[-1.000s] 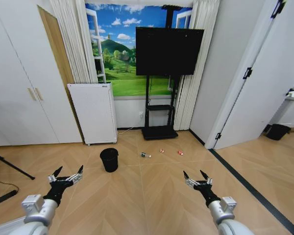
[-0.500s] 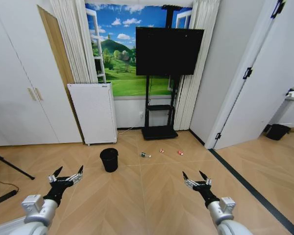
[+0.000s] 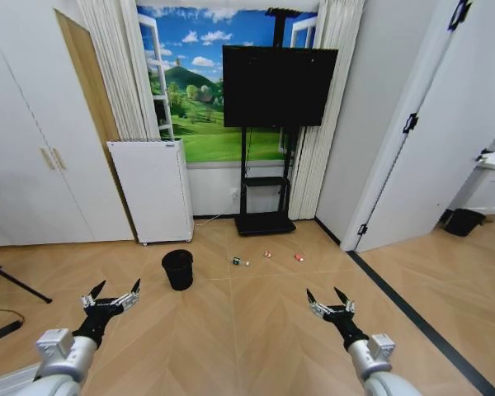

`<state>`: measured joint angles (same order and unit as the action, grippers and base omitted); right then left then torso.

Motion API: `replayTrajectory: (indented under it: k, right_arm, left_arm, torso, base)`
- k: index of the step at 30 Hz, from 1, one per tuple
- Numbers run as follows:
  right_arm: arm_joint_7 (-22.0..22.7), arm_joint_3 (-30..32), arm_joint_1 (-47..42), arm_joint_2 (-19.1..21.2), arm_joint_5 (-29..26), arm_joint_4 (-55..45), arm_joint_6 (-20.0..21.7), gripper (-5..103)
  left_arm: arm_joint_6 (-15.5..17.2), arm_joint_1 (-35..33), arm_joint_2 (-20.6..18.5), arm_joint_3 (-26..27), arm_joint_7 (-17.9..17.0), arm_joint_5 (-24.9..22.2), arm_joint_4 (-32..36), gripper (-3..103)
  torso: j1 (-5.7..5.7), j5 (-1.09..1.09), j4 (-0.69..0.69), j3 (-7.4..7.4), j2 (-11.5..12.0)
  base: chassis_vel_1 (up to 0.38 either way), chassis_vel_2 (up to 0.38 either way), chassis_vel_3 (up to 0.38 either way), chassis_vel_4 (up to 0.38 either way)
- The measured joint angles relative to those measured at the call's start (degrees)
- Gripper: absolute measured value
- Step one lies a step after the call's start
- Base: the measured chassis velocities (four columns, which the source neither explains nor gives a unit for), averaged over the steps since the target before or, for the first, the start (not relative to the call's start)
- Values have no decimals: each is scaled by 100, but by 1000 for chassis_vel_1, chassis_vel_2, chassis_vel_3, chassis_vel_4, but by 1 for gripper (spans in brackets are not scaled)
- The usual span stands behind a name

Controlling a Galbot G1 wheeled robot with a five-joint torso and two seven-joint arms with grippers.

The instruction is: Pick up the trash bin and place the garbage on the floor into it.

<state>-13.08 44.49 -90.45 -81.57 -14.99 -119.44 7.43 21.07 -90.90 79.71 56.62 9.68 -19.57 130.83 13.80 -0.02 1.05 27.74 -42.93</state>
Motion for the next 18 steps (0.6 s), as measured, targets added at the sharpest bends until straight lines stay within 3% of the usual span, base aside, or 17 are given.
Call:
replayTrajectory:
  k: [18]
  right_arm:
    - [-5, -80, 5, -29, 70, 0, 66, 100]
  left_arm:
    - [4, 11, 54, 17, 23, -8, -96, 100]
  torso:
    - [0, 2, 1, 0, 0]
  base:
    - [0, 0, 0, 0]
